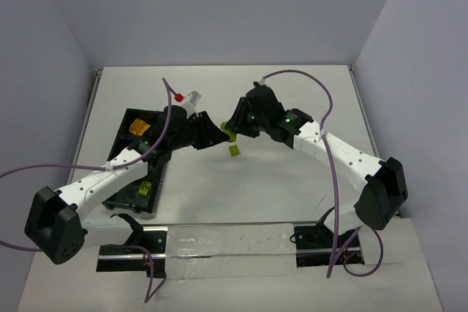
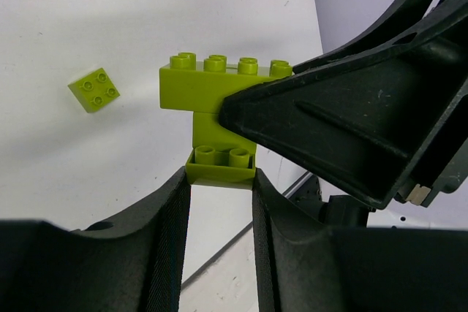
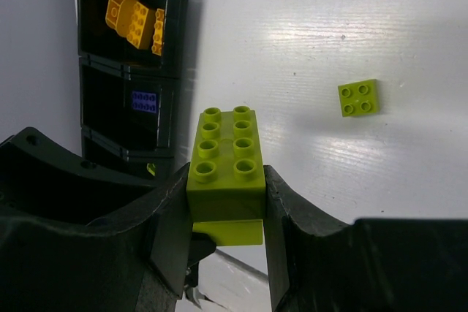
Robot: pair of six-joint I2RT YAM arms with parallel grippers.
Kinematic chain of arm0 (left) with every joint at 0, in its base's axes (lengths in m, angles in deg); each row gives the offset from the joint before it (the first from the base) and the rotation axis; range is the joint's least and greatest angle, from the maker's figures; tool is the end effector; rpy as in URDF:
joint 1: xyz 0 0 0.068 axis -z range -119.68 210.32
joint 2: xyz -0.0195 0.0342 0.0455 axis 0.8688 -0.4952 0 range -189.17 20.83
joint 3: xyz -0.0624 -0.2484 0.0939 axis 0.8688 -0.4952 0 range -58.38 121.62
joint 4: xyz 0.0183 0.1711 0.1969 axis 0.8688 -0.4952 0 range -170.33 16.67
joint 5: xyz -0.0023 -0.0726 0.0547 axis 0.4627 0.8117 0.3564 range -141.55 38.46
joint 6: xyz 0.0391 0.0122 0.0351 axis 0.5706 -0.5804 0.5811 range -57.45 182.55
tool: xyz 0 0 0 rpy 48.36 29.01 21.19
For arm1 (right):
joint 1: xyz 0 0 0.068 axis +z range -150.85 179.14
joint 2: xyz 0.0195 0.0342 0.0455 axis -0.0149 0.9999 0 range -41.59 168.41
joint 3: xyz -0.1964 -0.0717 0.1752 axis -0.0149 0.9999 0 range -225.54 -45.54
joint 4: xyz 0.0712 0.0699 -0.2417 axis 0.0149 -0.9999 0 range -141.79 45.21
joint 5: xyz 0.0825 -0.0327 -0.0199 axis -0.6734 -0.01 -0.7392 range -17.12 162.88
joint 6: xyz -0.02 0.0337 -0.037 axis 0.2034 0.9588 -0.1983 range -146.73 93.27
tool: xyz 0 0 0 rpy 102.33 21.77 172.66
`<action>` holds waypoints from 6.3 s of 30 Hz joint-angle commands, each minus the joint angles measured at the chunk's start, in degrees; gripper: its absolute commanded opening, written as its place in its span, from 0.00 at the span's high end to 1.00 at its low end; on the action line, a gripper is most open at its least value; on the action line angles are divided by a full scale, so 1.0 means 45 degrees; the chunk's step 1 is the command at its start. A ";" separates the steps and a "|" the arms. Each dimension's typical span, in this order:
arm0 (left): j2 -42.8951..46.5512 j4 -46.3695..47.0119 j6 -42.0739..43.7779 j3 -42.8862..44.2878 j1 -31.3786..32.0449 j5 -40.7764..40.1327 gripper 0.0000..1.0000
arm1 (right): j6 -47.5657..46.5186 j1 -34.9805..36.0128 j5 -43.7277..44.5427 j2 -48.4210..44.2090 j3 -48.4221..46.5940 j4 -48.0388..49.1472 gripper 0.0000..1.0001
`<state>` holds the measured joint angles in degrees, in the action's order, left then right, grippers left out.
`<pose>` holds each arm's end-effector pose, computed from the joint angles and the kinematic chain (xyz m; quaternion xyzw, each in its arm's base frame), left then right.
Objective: Sort the legos into containers by color
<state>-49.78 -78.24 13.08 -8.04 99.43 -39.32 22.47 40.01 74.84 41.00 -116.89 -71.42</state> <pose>0.2136 -0.1835 0.2876 -0.0189 0.8412 -0.4365 0.3187 0.2462 0.2114 0.3192 0.0727 0.8952 0.2999 0.3214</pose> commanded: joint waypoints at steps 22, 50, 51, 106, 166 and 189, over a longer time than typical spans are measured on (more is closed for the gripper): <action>0.2535 -0.4290 0.0148 -0.0167 0.0039 -0.3091 1.00 | -0.0925 -0.1729 0.0194 -0.0291 0.0019 0.0442 1.00; 0.4556 -1.6391 -1.0960 -0.0640 -0.2118 -1.0804 1.00 | -0.1576 -0.2244 0.0014 -0.1244 0.1971 0.0878 1.00; 0.4484 -1.6391 -1.0960 -0.0640 -0.2277 -1.0840 1.00 | -0.1559 -0.2244 0.0014 -0.1280 0.2006 0.0878 1.00; -0.1067 0.0249 0.0661 0.1724 0.2343 -0.3414 0.27 | 0.1118 -0.2205 -0.3735 -0.1341 0.1715 0.1953 1.00; 0.0457 0.0308 0.0712 0.0331 0.2500 -0.5569 1.00 | 0.0646 -0.2590 -0.5279 -0.1120 0.1537 0.2502 0.43; 0.0242 0.0445 0.1058 0.0435 0.2487 -0.5119 1.00 | 0.0474 -0.2361 -0.6315 -0.0442 0.1051 0.2909 0.62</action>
<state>-49.06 -78.42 16.80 -7.17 110.84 -63.24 24.92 28.87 48.27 38.42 -109.42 -60.45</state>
